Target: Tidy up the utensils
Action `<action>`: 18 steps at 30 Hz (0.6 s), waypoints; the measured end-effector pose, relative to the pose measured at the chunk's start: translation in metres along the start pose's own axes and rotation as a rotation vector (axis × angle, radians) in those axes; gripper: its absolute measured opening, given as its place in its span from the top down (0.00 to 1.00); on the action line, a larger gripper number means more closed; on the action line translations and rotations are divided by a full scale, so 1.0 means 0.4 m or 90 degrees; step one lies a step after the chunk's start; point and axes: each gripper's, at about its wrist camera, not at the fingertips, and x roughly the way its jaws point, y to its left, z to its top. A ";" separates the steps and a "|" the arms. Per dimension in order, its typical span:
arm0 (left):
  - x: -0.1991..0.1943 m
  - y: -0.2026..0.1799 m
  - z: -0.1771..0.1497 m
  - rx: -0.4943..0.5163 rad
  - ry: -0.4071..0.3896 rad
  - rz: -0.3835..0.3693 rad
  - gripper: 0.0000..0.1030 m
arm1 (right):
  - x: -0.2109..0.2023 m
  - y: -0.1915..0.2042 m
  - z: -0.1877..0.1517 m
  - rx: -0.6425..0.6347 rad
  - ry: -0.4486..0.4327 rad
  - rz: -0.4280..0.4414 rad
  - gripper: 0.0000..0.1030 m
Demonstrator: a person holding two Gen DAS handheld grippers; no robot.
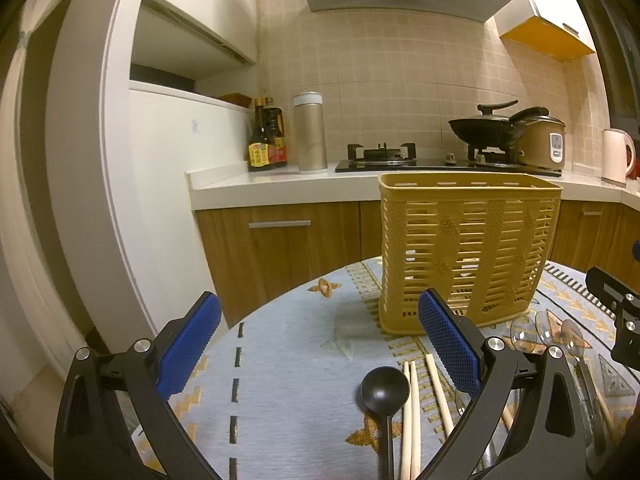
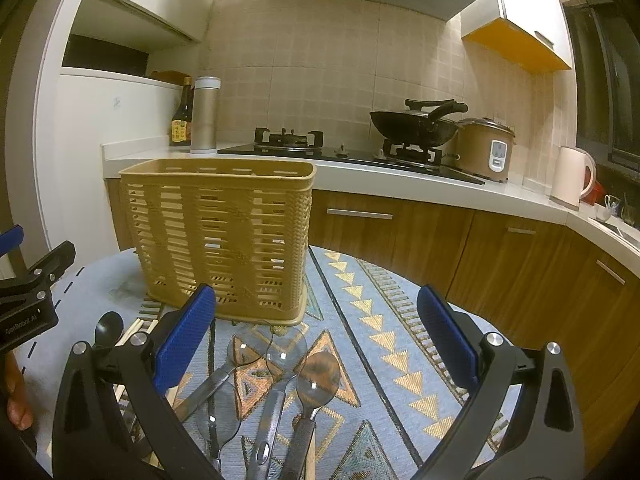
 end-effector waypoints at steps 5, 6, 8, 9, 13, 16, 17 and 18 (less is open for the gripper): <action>0.002 0.008 0.003 -0.005 -0.006 0.000 0.07 | -0.002 0.000 0.001 -0.002 0.000 -0.001 0.07; 0.000 0.010 0.001 -0.008 -0.009 0.000 0.07 | -0.003 0.001 0.002 -0.004 0.000 -0.002 0.07; 0.004 0.011 0.000 -0.010 -0.007 0.001 0.07 | -0.006 0.002 0.003 -0.007 -0.001 -0.002 0.07; 0.000 0.010 0.001 -0.010 -0.007 0.002 0.07 | -0.006 0.003 0.004 -0.009 -0.002 -0.002 0.07; 0.000 0.007 -0.001 -0.007 -0.009 0.001 0.07 | -0.005 0.003 0.004 -0.010 -0.002 -0.002 0.07; 0.003 0.010 0.003 -0.006 -0.008 0.001 0.07 | -0.004 0.004 0.003 -0.009 0.000 -0.001 0.07; 0.004 0.010 0.003 -0.006 -0.008 0.000 0.07 | -0.003 0.005 0.002 -0.010 0.001 0.000 0.07; 0.005 0.009 0.003 -0.006 -0.008 0.001 0.07 | -0.002 0.005 0.003 -0.011 0.002 0.000 0.07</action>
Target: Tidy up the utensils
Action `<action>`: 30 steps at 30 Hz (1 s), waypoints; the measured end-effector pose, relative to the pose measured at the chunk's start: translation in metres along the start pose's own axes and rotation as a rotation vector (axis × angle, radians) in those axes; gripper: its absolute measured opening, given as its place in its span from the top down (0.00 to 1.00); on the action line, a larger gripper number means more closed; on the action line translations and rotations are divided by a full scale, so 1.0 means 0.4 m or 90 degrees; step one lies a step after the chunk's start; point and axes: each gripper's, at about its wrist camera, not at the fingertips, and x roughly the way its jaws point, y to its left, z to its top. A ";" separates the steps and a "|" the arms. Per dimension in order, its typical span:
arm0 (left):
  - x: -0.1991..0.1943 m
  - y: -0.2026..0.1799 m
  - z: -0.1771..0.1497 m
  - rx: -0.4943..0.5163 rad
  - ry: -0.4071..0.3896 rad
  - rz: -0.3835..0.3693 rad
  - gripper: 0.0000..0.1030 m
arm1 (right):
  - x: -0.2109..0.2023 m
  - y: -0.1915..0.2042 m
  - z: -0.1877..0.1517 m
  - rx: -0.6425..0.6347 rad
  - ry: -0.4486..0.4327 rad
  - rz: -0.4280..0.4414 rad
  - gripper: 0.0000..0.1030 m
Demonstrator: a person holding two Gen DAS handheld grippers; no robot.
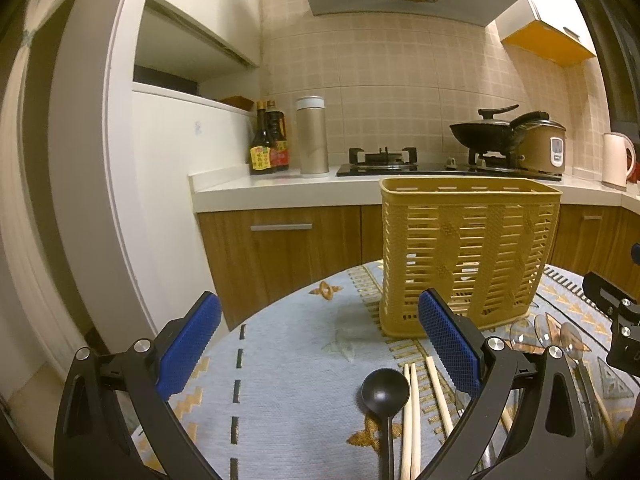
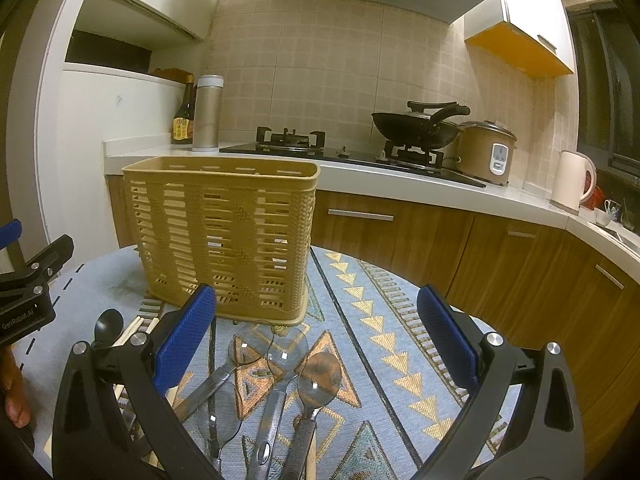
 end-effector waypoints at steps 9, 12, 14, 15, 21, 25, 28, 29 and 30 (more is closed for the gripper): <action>-0.012 -0.003 -0.004 0.002 -0.005 -0.004 0.07 | -0.002 0.002 -0.002 -0.006 -0.004 0.000 0.07; -0.015 -0.004 -0.005 0.001 -0.004 -0.004 0.07 | -0.002 0.004 -0.002 -0.005 -0.004 0.000 0.07; -0.013 -0.004 -0.003 0.001 -0.004 -0.004 0.07 | -0.002 0.005 -0.002 -0.006 -0.005 0.000 0.07; -0.014 -0.005 -0.003 0.002 -0.004 -0.004 0.07 | -0.002 0.005 -0.002 -0.006 -0.004 0.000 0.07; -0.015 -0.003 -0.001 0.001 -0.003 -0.005 0.07 | -0.003 0.003 -0.002 -0.005 -0.004 0.000 0.07; -0.016 -0.004 0.000 0.002 -0.003 -0.005 0.07 | -0.002 0.005 -0.001 -0.003 -0.004 0.001 0.07; -0.016 -0.005 0.000 0.003 -0.001 -0.005 0.07 | -0.003 0.005 -0.002 -0.005 -0.005 0.002 0.07; -0.016 -0.004 0.001 0.004 -0.001 -0.006 0.07 | -0.004 0.005 -0.002 -0.006 -0.005 0.002 0.07; -0.017 -0.005 0.001 0.004 -0.001 -0.006 0.07 | -0.005 0.006 -0.001 -0.006 -0.005 0.001 0.07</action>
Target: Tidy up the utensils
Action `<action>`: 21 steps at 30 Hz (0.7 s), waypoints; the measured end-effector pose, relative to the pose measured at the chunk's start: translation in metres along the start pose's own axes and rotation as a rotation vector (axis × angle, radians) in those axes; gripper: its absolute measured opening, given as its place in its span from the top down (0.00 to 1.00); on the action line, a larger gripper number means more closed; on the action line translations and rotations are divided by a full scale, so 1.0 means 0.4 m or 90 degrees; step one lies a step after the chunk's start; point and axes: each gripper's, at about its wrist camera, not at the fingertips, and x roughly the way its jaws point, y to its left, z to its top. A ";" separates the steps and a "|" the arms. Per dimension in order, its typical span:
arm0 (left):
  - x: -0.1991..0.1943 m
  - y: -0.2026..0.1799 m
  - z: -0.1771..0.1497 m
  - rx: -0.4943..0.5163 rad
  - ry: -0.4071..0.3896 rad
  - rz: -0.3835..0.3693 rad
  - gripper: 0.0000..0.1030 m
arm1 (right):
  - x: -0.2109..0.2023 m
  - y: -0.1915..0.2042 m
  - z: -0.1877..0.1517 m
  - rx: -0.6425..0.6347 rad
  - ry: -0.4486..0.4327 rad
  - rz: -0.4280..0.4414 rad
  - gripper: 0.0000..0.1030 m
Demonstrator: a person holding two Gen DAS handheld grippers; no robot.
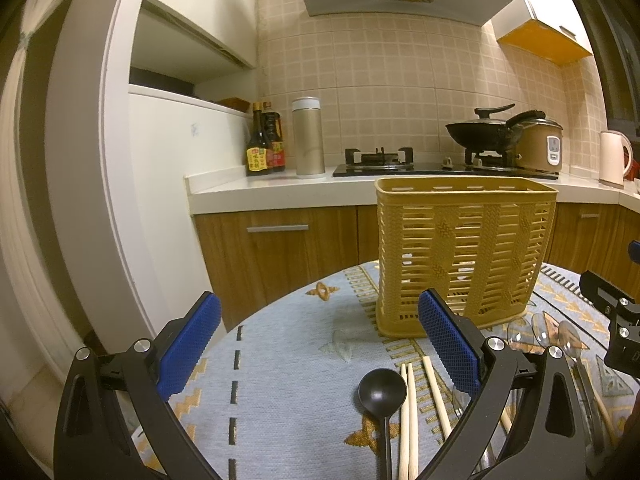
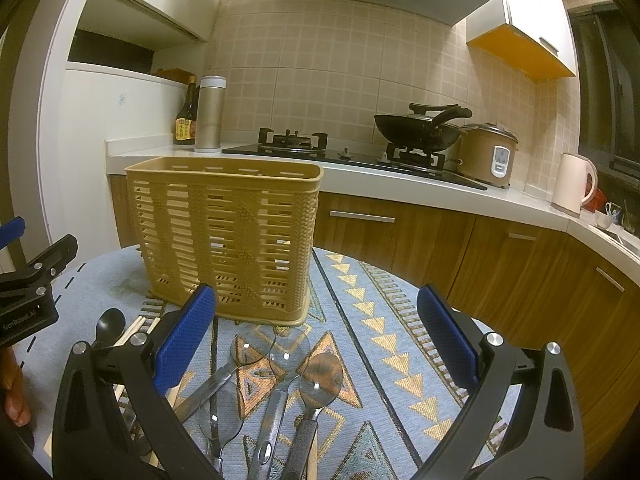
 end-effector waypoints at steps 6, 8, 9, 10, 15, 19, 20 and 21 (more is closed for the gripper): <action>0.001 0.000 0.002 0.000 0.001 -0.001 0.07 | 0.000 0.000 0.000 0.001 0.000 0.000 0.07; 0.000 0.000 0.002 -0.001 0.001 -0.002 0.07 | 0.000 0.000 0.000 0.001 0.001 0.000 0.07; 0.000 0.000 0.002 -0.001 0.001 -0.002 0.07 | 0.000 0.000 0.000 0.001 0.001 0.000 0.07; 0.000 -0.001 0.002 -0.001 0.001 -0.002 0.07 | 0.000 0.000 0.000 0.001 0.000 0.000 0.07; 0.000 -0.001 0.002 -0.001 0.001 -0.002 0.07 | 0.000 0.001 0.000 0.000 0.000 -0.001 0.07; 0.005 0.005 0.002 -0.010 0.008 -0.006 0.07 | 0.000 0.000 0.000 0.001 0.000 -0.001 0.07; 0.008 0.006 0.002 -0.014 0.010 -0.007 0.07 | 0.000 0.001 0.000 0.001 0.000 -0.001 0.07; 0.009 0.008 0.002 -0.018 0.014 -0.010 0.07 | 0.000 0.001 0.000 0.001 0.000 0.000 0.07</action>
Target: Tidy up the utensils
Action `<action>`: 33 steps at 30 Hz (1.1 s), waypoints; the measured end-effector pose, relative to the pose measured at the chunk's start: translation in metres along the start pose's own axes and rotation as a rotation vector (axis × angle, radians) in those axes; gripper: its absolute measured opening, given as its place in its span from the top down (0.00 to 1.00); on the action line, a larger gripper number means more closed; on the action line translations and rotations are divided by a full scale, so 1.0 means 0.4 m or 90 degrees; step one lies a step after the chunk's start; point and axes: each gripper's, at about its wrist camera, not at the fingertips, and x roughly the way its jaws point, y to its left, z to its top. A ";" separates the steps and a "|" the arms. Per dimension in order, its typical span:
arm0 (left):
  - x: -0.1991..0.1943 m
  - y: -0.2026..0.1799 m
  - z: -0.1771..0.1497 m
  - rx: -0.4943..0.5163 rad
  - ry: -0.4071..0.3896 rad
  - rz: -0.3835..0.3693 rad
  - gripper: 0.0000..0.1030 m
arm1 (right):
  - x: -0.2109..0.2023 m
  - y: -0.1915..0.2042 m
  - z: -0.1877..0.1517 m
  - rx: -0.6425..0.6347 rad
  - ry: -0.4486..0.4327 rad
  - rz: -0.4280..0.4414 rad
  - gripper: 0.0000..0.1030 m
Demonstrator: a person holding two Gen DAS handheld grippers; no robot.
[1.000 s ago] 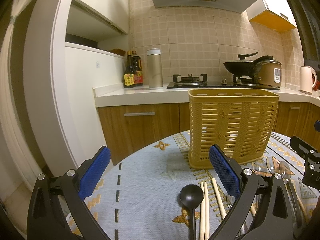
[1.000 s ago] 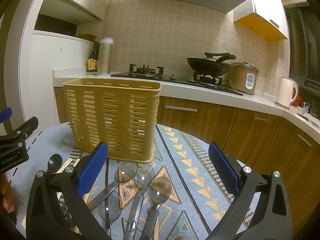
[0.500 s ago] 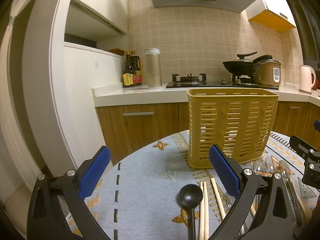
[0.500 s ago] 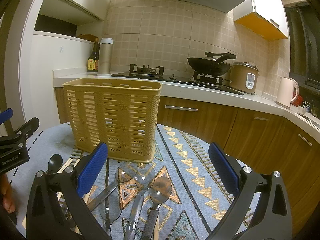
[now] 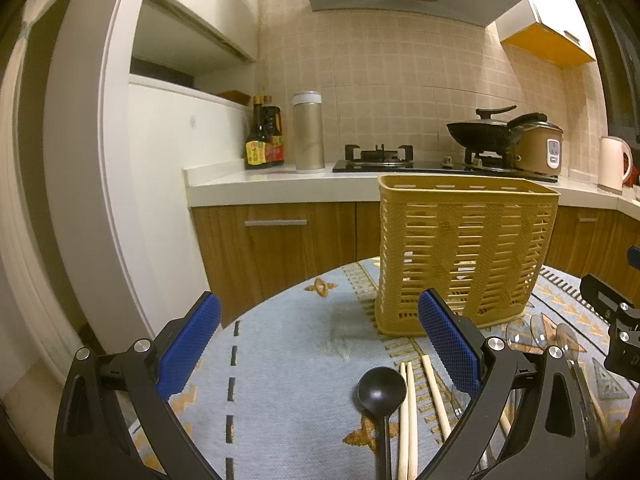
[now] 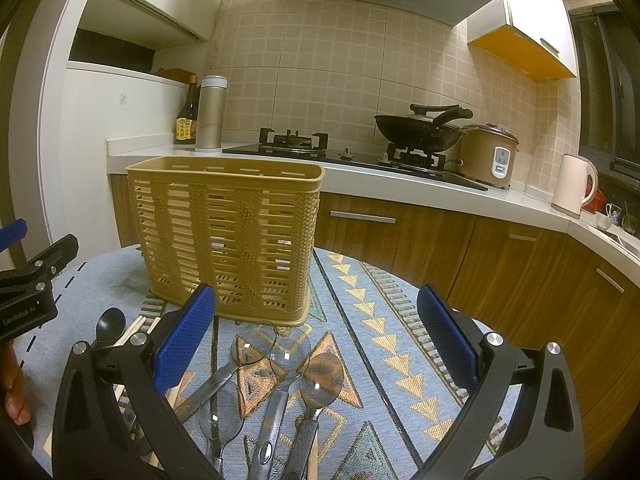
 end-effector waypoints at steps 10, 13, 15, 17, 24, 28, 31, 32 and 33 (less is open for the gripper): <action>0.011 0.006 0.000 0.004 0.000 -0.003 0.07 | 0.000 0.001 0.000 0.000 0.000 0.000 0.07; 0.011 0.006 -0.001 0.002 0.000 -0.003 0.07 | -0.001 0.002 -0.001 -0.001 0.001 -0.001 0.07; 0.010 0.005 -0.001 0.002 0.000 -0.004 0.07 | 0.000 0.003 0.000 -0.002 0.001 -0.001 0.07; 0.008 0.004 -0.003 0.003 0.000 -0.004 0.07 | 0.000 0.002 0.000 -0.001 0.001 -0.001 0.07; 0.006 0.002 -0.003 0.003 0.000 -0.004 0.07 | -0.001 0.002 0.000 -0.001 0.001 -0.001 0.07; 0.007 0.002 -0.002 0.003 0.000 -0.004 0.07 | -0.001 0.002 0.000 0.000 0.002 -0.001 0.07; 0.006 0.002 -0.002 0.002 0.001 -0.005 0.07 | -0.001 0.003 0.000 0.000 0.002 -0.002 0.07; 0.006 0.002 -0.002 0.001 0.002 -0.004 0.07 | -0.001 0.003 0.000 0.000 0.002 -0.002 0.07; 0.006 0.003 -0.002 0.002 0.001 -0.004 0.07 | -0.001 0.003 0.000 0.000 0.002 -0.002 0.07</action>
